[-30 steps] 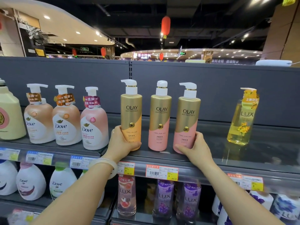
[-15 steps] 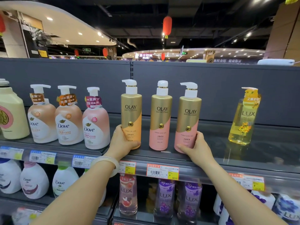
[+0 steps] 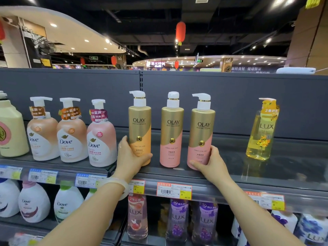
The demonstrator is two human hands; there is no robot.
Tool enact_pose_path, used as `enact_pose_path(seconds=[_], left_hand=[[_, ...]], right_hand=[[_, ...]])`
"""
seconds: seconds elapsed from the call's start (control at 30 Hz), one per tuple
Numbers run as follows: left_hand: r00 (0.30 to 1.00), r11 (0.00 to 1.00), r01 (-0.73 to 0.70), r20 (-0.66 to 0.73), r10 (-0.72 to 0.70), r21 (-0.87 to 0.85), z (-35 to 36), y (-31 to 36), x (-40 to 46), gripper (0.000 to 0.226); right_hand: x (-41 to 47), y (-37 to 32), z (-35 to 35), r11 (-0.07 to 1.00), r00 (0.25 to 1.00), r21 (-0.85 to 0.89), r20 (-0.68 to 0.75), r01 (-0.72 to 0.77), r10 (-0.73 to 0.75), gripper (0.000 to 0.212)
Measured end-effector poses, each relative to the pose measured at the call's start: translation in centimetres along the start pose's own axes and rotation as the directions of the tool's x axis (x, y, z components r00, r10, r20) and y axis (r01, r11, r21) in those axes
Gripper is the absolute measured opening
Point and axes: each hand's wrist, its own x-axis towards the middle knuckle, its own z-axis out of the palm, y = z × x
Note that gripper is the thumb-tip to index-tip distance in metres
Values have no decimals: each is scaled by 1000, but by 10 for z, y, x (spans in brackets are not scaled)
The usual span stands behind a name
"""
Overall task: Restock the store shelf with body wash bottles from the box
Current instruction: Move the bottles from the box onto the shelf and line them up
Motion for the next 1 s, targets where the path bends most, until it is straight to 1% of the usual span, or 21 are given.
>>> enact_pose_path(seconds=[0.03,0.07,0.1,0.13,0.17,0.2,0.27,0.33,0.37,0.4,0.43,0.47,0.5,0.57,0.73,1.0], left_hand=[[989,997,-75,-126,74,-3,2,5,-7,86],[953,983,-181,-245,179,12,4,11,-15,77],[909,958,-283,-308,280,37,9,17,-23,69],[883,933,-356,-309,354,52,16,24,-31,63],[885,921,-388,-260,386,45,23,30,-38,60],[908,924,-381,-181,379,21,32,36,-42,60],[953,954,-299,-55,297,-30,50,47,-46,69],[989,989,-141,30,142,-40,66,50,-42,88],[996,998,-54,70,55,-17,72,51,-39,96],[996,1000,9,90,-11,16,75,50,-37,96],[994,998,48,94,-52,46,78,47,-33,88],[993,996,64,91,-70,64,79,46,-31,76],[993,995,71,86,-77,71,79,45,-31,65],[995,996,61,77,-65,62,78,43,-30,57],[998,998,36,40,-38,56,73,41,-34,57],[999,999,15,28,-16,41,66,40,-39,54]], right_hand=[[0,0,0,1000,1000,9,-7,4,-4,80],[0,0,0,1000,1000,14,-12,9,-9,79],[-1,-1,0,1000,1000,16,-15,15,-15,79],[-1,-1,1,1000,1000,15,-17,20,-20,78],[0,-1,1,1000,1000,13,-18,22,-21,78],[0,-1,2,1000,1000,13,-18,20,-20,79],[0,-1,2,1000,1000,11,-20,19,-18,80],[0,1,2,1000,999,9,-23,25,-24,80],[0,1,2,1000,999,8,-25,28,-28,80],[0,1,2,1000,999,7,-25,30,-30,79],[0,1,2,999,999,6,-25,33,-33,79],[1,2,2,999,999,7,-25,35,-35,78],[1,2,2,999,999,6,-26,37,-36,78],[1,2,2,999,999,4,-32,35,-35,78],[1,1,2,999,998,-1,-38,48,-48,76],[-4,1,2,997,997,-7,-21,75,-76,74]])
